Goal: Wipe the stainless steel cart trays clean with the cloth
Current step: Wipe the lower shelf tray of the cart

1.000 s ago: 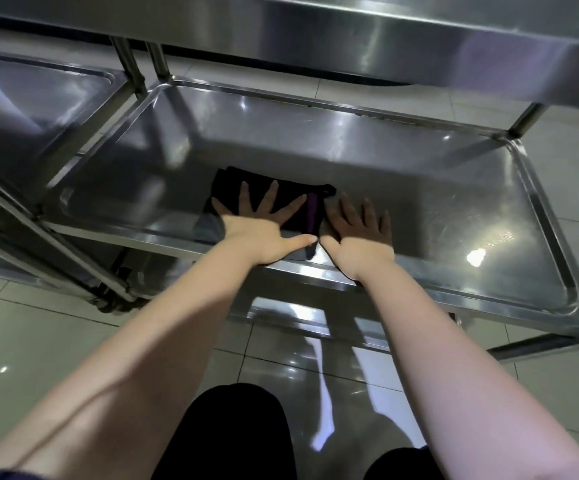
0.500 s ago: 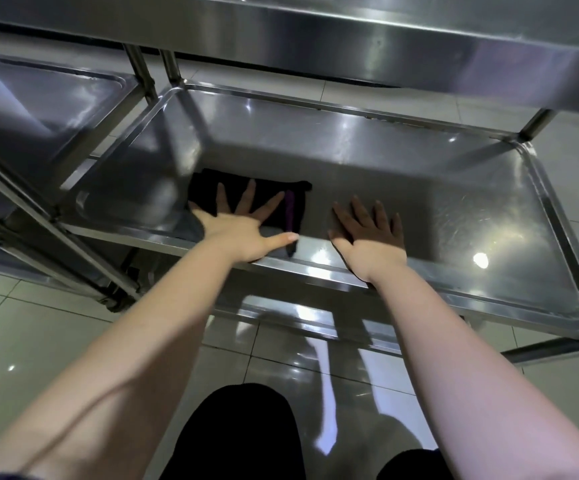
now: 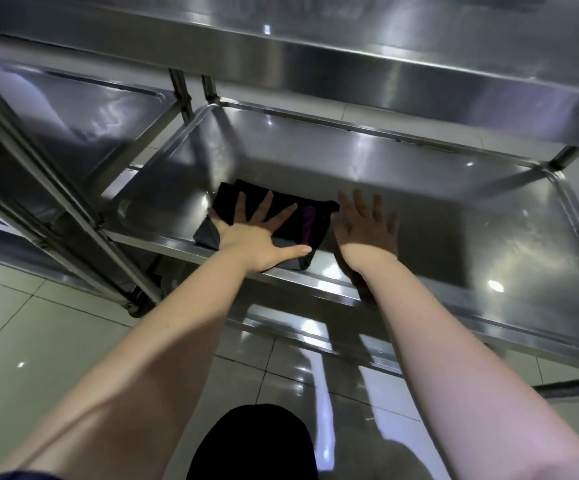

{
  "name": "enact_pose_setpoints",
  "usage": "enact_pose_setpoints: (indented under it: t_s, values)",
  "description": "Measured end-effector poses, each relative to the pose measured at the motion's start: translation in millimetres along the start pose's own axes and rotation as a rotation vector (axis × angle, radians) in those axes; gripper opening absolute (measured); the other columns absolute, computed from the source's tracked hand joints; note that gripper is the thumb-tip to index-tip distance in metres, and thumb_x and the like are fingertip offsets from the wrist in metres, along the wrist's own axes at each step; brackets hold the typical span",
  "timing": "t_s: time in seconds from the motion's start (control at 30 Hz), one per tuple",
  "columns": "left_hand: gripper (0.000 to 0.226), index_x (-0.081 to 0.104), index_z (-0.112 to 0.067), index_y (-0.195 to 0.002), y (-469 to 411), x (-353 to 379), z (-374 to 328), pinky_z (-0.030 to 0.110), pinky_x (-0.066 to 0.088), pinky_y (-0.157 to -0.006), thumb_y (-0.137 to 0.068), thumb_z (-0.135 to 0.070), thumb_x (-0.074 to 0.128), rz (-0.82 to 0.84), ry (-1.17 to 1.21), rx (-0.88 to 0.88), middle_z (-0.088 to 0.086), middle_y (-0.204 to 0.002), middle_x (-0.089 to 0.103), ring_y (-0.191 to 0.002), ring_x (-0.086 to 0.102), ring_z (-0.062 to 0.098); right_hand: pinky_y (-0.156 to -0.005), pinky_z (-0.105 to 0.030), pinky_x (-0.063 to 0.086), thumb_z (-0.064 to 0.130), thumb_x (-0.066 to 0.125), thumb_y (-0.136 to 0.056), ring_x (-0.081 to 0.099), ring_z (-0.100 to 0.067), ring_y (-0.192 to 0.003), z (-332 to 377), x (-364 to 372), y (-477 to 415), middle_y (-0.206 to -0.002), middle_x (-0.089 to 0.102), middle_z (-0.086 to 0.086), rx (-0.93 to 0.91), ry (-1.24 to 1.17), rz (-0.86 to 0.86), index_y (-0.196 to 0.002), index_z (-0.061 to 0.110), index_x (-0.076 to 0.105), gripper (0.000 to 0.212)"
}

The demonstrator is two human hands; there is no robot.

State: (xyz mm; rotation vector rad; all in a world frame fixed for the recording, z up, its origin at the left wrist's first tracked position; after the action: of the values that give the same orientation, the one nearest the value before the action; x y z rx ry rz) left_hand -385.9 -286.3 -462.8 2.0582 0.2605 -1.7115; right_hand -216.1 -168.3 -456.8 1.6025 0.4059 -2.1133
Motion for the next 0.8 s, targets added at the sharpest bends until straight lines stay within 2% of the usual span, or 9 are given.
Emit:
enact_pose_setpoints:
  t_s: [0.1, 0.43, 0.63, 0.7, 0.8]
  values:
    - [0.094, -0.009, -0.070, -0.139, 1.5, -1.8, 5.2, 0.078, -0.014, -0.101, -0.053, -0.105, 0.012, -0.016, 0.009, 0.005, -0.020, -0.160, -0.017, -0.147, -0.024, 0.029, -0.120, -0.048, -0.006, 0.051, 0.023, -0.103, -0.005, -0.026, -0.151, 35.3, 12.4, -16.2, -0.165, 0.001, 0.007, 0.002, -0.125, 0.009, -0.155, 0.038, 0.008, 0.056]
    - [0.097, -0.008, -0.071, -0.137, -5.7, -22.9, 119.7, 0.077, -0.013, -0.104, -0.051, -0.105, 0.021, 0.014, 0.062, -0.122, -0.021, -0.160, -0.017, -0.148, -0.021, 0.027, -0.118, -0.054, -0.005, 0.073, 0.017, -0.090, -0.002, -0.036, -0.150, 33.5, 32.5, -16.5, -0.164, 0.001, 0.012, -0.075, 0.178, 0.091, -0.150, 0.053, 0.007, 0.064]
    - [0.096, -0.014, -0.068, -0.139, -10.8, -14.3, 70.9, 0.081, -0.018, -0.094, -0.053, -0.103, 0.009, 0.029, -0.023, -0.082, -0.015, -0.161, -0.020, -0.144, -0.026, 0.040, -0.111, -0.069, -0.003, 0.066, 0.016, -0.096, -0.002, -0.038, -0.149, 52.9, 32.9, -39.6, -0.164, 0.000, 0.013, -0.034, 0.178, 0.135, -0.149, 0.053, 0.005, 0.056]
    - [0.094, -0.011, -0.068, -0.140, -9.8, -10.4, 61.2, 0.079, -0.021, -0.093, -0.055, -0.103, 0.009, 0.000, -0.013, -0.060, -0.015, -0.161, -0.018, -0.144, -0.026, 0.039, -0.110, -0.070, 0.000, 0.060, 0.014, -0.099, -0.001, -0.036, -0.149, 67.7, 34.7, -48.1, -0.164, 0.001, 0.014, -0.075, 0.200, 0.117, -0.151, 0.049, 0.004, 0.054]
    - [0.092, -0.007, -0.070, -0.138, -9.1, -11.8, 80.0, 0.078, -0.018, -0.098, -0.055, -0.104, 0.014, -0.030, 0.001, -0.049, -0.018, -0.162, -0.015, -0.147, -0.022, 0.033, -0.109, -0.073, -0.002, 0.062, 0.013, -0.098, 0.000, -0.036, -0.149, 73.2, 38.6, -51.6, -0.163, 0.001, 0.015, -0.075, 0.212, 0.076, -0.151, 0.051, 0.003, 0.055]
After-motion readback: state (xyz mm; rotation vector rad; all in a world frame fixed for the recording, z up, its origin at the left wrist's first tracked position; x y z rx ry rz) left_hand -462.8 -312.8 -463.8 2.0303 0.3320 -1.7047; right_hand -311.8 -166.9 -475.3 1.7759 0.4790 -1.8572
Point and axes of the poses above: each hand's wrist, its own y-axis away from the middle knuckle, its own x-axis out of the palm, z = x × y, the point moved 4 cm from there along -y, towards the middle knuckle
